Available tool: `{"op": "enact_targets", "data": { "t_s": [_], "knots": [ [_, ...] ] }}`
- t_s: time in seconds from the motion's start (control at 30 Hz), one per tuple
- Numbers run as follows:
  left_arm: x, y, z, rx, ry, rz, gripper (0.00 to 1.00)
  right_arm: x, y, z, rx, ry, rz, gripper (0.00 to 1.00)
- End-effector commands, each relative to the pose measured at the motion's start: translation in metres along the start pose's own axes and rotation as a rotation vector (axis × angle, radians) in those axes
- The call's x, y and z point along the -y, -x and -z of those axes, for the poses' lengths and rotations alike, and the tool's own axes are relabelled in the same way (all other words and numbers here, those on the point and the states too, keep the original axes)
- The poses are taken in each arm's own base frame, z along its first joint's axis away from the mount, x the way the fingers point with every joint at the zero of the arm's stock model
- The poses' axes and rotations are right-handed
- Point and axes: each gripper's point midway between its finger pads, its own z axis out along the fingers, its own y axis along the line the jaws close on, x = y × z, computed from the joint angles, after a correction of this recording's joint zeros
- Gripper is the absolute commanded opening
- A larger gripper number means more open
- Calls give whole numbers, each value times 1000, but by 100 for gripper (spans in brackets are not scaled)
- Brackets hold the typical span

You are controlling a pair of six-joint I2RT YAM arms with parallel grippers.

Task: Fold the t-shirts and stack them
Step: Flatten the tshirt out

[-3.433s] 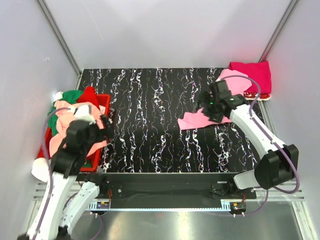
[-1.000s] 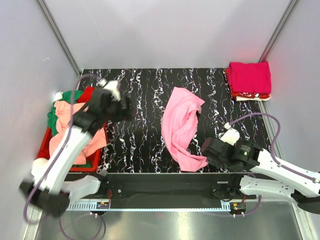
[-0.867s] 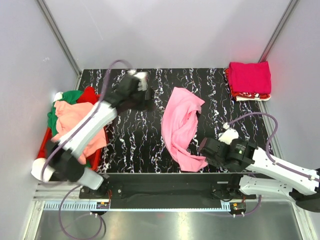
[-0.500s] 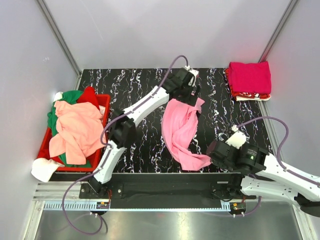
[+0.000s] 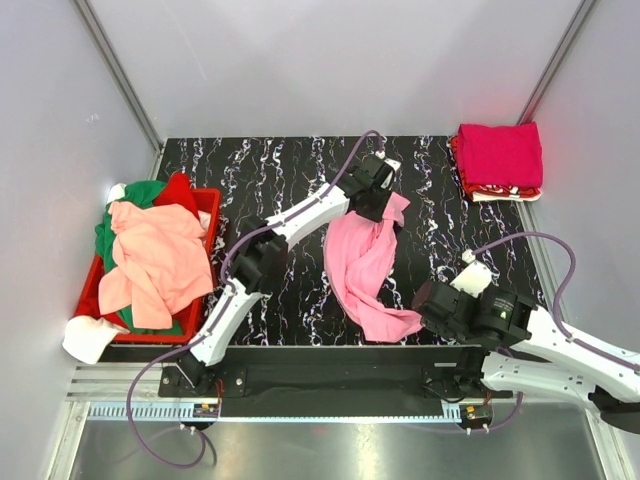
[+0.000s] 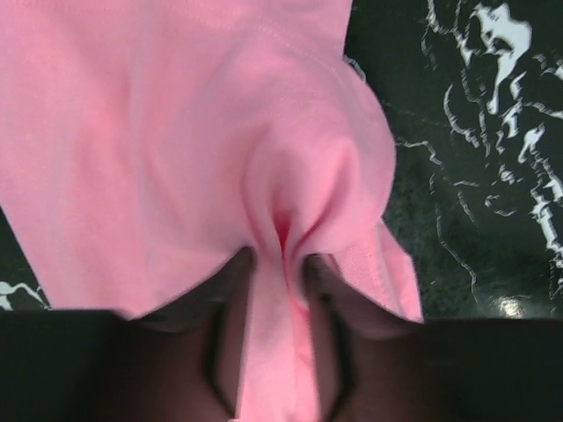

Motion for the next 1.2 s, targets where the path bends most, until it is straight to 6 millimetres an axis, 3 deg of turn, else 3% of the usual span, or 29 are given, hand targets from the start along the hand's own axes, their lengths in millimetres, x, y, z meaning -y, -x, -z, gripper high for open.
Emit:
{"op": "enact_targets", "data": {
  "t_s": [0.0,0.07,0.13,0.23,0.3,0.33,0.37,0.43,0.47,0.5,0.53,0.57,0.6,0.63,0.67,0.7,0.73,0.77,0.8,0.83,0.87,0.9,0.93,1.0,1.1,1.13,1.17],
  "knots": [
    [9,38,9,140,-13,5,17,27,6,4,24,-84,26,0],
    [11,40,10,145,-24,0,0,30,7,6,28,-86,20,0],
    [12,41,13,146,-27,0,0,35,8,7,29,-82,10,0],
    [6,53,37,168,3,9,0,35,11,10,37,-62,-10,0],
    [-6,80,86,243,23,51,0,31,15,12,54,-51,-7,0],
    [-25,91,106,277,45,87,0,25,22,16,76,-32,-10,0],
    [-34,102,150,333,51,119,0,21,27,19,92,-26,0,0],
    [-63,107,196,393,78,230,0,14,40,26,139,-39,16,0],
    [-98,93,231,417,116,301,0,10,44,25,153,-57,39,0],
    [-111,88,249,447,110,373,0,9,48,27,170,-68,49,0],
    [-141,80,293,516,141,436,0,6,56,30,202,-68,51,0],
    [-155,65,302,517,155,476,0,1,59,28,216,-76,60,0],
    [-170,23,284,430,181,537,0,-2,62,27,226,-78,68,0],
    [-178,4,287,410,189,569,0,-7,64,25,224,-75,65,0],
    [-192,-11,307,439,207,608,0,-17,74,16,230,-67,72,0],
    [-194,-54,284,340,196,649,0,-21,79,8,214,-71,70,0],
    [-196,-70,281,322,194,668,1,-25,69,-4,119,-50,76,0],
    [-199,-88,283,317,202,691,1,-25,90,-19,129,-60,58,0],
    [-197,-100,278,304,192,709,1,-23,93,-26,107,-66,53,0],
    [-194,-134,263,241,193,734,1,-22,97,-29,87,-61,79,0],
    [-188,-145,255,220,162,751,2,-15,115,-31,109,-95,38,0],
    [-185,-156,250,198,148,767,2,-7,120,-34,110,-127,32,0],
    [-179,-183,236,137,135,796,2,-4,131,-30,123,-132,33,0],
    [-166,-202,225,92,80,837,3,13,147,-26,143,-160,-21,0],
    [-159,-235,214,24,75,868,14,33,155,-15,168,-204,-35,0],
    [-159,-239,214,24,81,865,32,43,158,-12,191,-248,-24,0],
    [-160,-246,213,10,96,864,41,49,157,-9,199,-267,-24,0]
  ]
}}
